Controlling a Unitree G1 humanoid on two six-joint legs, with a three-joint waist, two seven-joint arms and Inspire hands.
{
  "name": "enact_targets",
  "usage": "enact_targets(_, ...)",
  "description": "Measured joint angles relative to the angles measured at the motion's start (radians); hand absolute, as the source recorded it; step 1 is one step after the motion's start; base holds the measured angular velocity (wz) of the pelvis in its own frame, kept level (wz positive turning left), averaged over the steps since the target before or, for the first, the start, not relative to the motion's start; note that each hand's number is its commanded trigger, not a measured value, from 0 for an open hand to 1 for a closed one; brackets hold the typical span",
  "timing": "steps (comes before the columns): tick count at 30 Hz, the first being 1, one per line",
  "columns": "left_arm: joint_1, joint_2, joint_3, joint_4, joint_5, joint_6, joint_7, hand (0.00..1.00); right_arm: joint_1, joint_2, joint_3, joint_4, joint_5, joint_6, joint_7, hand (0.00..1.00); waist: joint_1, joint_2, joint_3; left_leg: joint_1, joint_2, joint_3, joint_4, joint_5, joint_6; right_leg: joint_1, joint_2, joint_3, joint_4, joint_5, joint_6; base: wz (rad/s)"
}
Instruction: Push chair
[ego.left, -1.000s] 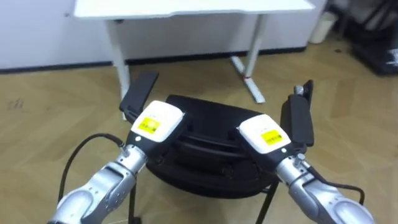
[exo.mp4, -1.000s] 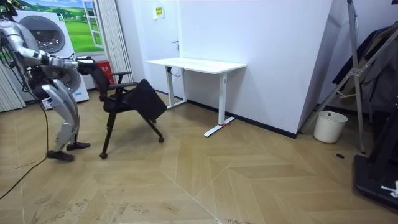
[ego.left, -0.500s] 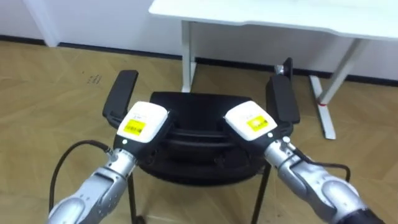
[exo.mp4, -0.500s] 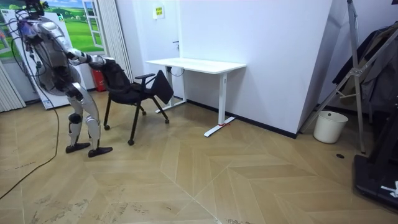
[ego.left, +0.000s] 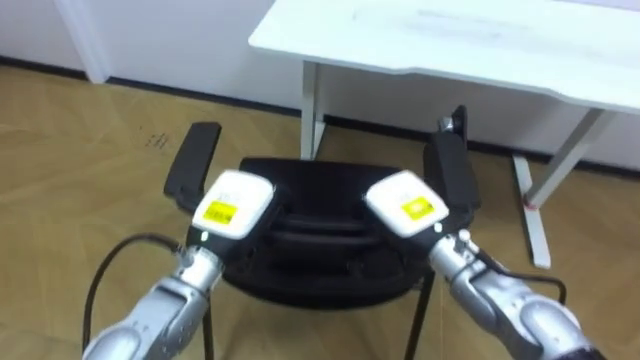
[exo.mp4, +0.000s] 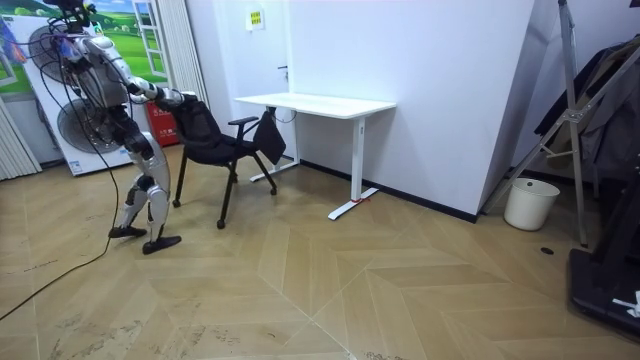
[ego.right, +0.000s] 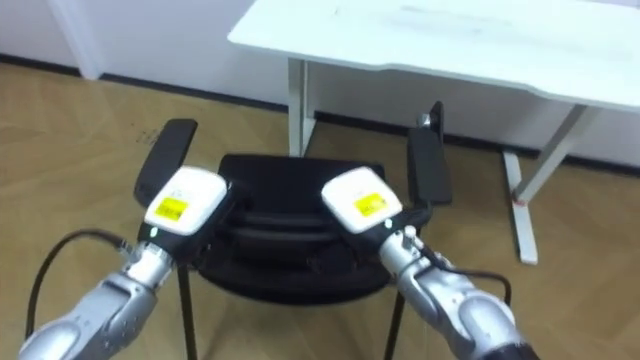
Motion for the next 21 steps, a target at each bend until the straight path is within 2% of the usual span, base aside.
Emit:
enact_targets(1,-0.001,-0.004,-0.001,-0.003,0.005,0.0,0.009,1.0,0.0,-0.007,-0.005,0.0,-0.002,-0.004,-0.008,1.0,0.002,0.002,-0.0016,-0.008,0.002,-0.002,-0.129,0.011,-0.01,-0.001,0.003,0.026,-0.013,0.006,0.01,-0.34)
enact_targets(2,-0.001,-0.005,-0.001,-0.005,0.011,0.0,0.013,1.0,-0.001,-0.008,-0.01,-0.001,-0.007,-0.006,-0.009,1.0,0.001,0.005,-0.0029,-0.006,0.002,-0.004,-0.198,0.036,-0.015,-0.004,0.004,0.039,-0.014,0.007,0.017,-0.61)
enact_targets(3,0.003,-0.01,0.0,-0.005,0.019,-0.001,0.016,1.0,0.006,-0.003,-0.025,-0.003,-0.03,-0.009,-0.013,1.0,0.002,0.013,-0.0122,0.01,-0.009,0.016,-0.217,0.064,0.016,-0.01,-0.004,0.072,-0.018,0.006,0.04,-0.6)
enact_targets(4,0.002,-0.014,0.0,-0.006,0.021,-0.001,0.018,1.0,0.013,-0.001,-0.038,-0.012,-0.049,-0.011,-0.019,1.0,0.001,0.011,-0.013,0.029,-0.022,0.052,-0.247,0.071,0.034,-0.013,-0.011,0.09,-0.03,0.013,0.059,-0.6)
enact_targets(7,0.002,-0.004,0.0,-0.01,0.018,-0.002,0.035,1.0,0.03,0.008,-0.053,-0.04,-0.069,-0.011,-0.039,1.0,-0.006,0.016,-0.0121,0.06,-0.048,0.101,-0.304,0.086,0.059,-0.012,-0.037,0.101,-0.081,0.045,0.082,-0.48)
enact_targets(8,0.003,-0.003,-0.001,-0.015,0.017,-0.005,0.036,1.0,0.033,0.007,-0.057,-0.042,-0.069,-0.012,-0.044,1.0,-0.012,0.017,-0.0119,0.065,-0.051,0.105,-0.313,0.087,0.062,-0.007,-0.039,0.105,-0.092,0.052,0.086,-0.25)
enact_targets(9,0.011,0.004,-0.001,-0.022,0.017,-0.017,0.032,1.0,0.037,0.006,-0.057,-0.042,-0.07,-0.015,-0.049,1.0,-0.018,0.018,-0.012,0.081,-0.064,0.11,-0.33,0.09,0.065,0.011,-0.043,0.11,-0.117,0.063,0.092,-0.11)
enact_targets(12,0.016,0.003,-0.001,-0.02,0.015,-0.019,0.007,1.0,0.039,0.006,-0.057,-0.029,-0.072,-0.026,-0.046,1.0,-0.018,0.018,-0.0116,0.111,-0.069,0.111,-0.36,0.095,0.074,0.043,-0.052,0.111,-0.151,0.073,0.1,-0.02)
enact_targets(21,0.015,0.02,-0.001,-0.034,0.013,-0.022,-0.002,1.0,0.034,0.012,-0.057,-0.04,-0.077,-0.03,-0.03,1.0,-0.017,0.02,-0.0116,0.123,-0.076,0.136,-0.388,0.104,0.076,0.034,-0.053,0.12,-0.155,0.081,0.101,-0.05)
